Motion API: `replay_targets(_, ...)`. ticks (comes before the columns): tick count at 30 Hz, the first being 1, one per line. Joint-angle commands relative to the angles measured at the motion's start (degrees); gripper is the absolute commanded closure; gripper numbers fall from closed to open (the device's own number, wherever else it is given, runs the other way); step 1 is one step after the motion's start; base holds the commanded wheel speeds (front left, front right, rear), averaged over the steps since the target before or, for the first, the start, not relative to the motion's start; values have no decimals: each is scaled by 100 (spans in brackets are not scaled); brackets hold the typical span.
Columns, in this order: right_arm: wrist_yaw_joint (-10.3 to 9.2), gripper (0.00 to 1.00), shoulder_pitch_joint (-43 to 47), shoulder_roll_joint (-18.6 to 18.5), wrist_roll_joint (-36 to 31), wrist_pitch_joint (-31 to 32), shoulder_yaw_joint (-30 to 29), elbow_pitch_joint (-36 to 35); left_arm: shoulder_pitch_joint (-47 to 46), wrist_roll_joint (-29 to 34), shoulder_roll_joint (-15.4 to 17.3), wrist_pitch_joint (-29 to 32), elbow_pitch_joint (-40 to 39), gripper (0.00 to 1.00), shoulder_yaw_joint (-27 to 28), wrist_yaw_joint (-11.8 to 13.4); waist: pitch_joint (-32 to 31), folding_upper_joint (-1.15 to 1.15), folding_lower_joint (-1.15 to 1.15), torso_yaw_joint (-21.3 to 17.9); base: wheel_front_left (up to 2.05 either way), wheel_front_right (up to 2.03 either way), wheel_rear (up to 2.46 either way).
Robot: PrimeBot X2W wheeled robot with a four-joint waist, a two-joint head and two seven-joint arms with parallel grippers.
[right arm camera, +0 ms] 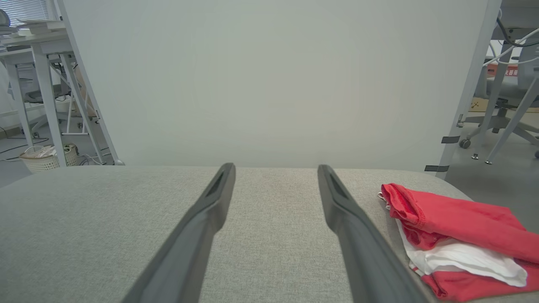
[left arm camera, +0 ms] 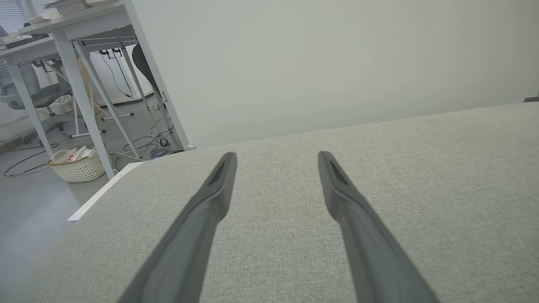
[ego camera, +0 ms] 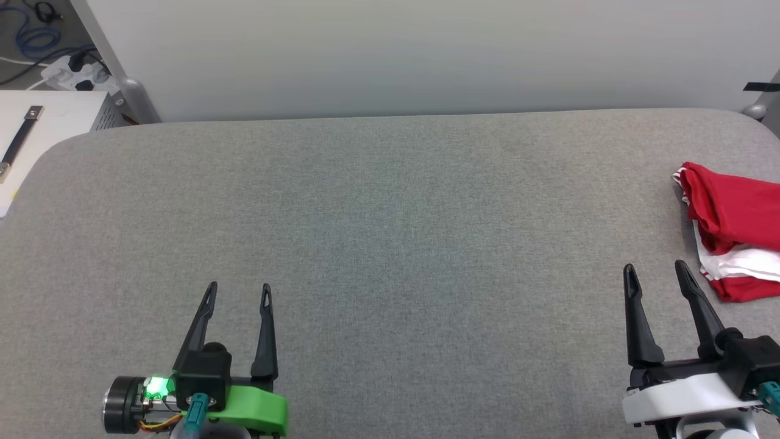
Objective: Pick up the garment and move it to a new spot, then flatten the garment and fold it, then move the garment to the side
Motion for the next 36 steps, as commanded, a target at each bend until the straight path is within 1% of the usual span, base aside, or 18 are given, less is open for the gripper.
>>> replay_targets(1, -4, 0, 70, 27, -31, -28, -13, -15, 85, -24, -32, -34, 22, 0, 41, -45, -12, 0, 0, 18, 0, 0, 0)
replay_targets(9, -4, 0, 109, 83, -26, -28, -21, 1, 105, 9, -92, -34, -15, 0, 171, -158, -7, 0, 0, 61, 0, 0, 0)
replay_targets(27, -4, 0, 73, 101, 30, -28, 34, 66, 124, 94, -200, -34, -63, 0, 377, -320, 48, 0, 0, 70, 0, 0, 0)
replay_targets(28, 0, 100, 67, 84, 7, 3, 18, 50, 60, 64, -161, 3, -42, 100, 354, -296, 48, 0, 0, 70, 0, 0, 0)
replay_targets(36, 0, 100, 57, 81, -7, 43, 11, 57, 52, 69, -172, 40, -40, 100, 360, -308, 41, 0, 0, 65, 0, 0, 0)
